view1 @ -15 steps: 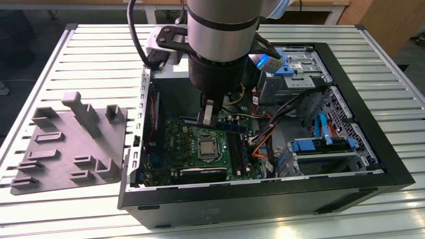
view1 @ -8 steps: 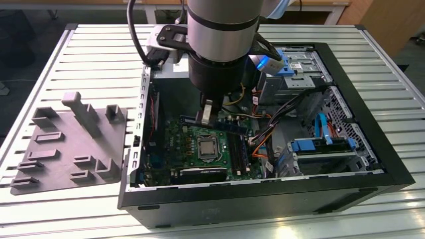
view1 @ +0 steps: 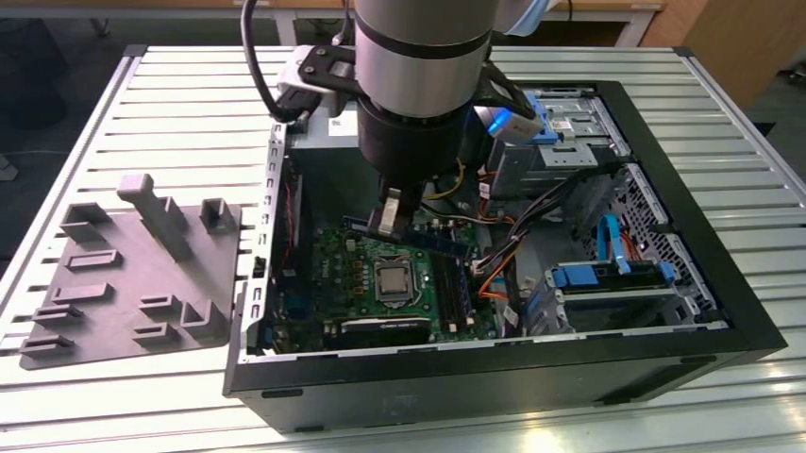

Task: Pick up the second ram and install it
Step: 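Insert the second ram into the second slot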

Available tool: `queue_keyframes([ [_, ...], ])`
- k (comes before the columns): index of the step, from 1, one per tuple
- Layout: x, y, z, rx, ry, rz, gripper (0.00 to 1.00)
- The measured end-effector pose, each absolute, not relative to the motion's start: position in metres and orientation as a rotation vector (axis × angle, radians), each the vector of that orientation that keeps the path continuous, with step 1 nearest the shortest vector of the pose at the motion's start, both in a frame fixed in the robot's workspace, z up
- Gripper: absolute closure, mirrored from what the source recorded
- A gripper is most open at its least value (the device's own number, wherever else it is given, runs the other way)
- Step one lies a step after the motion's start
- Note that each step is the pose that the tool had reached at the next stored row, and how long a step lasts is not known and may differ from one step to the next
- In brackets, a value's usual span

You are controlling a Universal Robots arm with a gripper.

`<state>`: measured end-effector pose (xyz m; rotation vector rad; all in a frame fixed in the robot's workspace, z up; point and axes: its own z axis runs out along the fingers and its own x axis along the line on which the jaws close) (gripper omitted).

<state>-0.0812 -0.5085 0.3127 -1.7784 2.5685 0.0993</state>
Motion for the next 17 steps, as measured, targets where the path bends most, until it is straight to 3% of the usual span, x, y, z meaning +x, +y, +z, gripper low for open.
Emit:
queue_keyframes([
  [17, -0.0812, -0.5085, 0.3127, -1.636, 2.657, 0.098, 0.88],
])
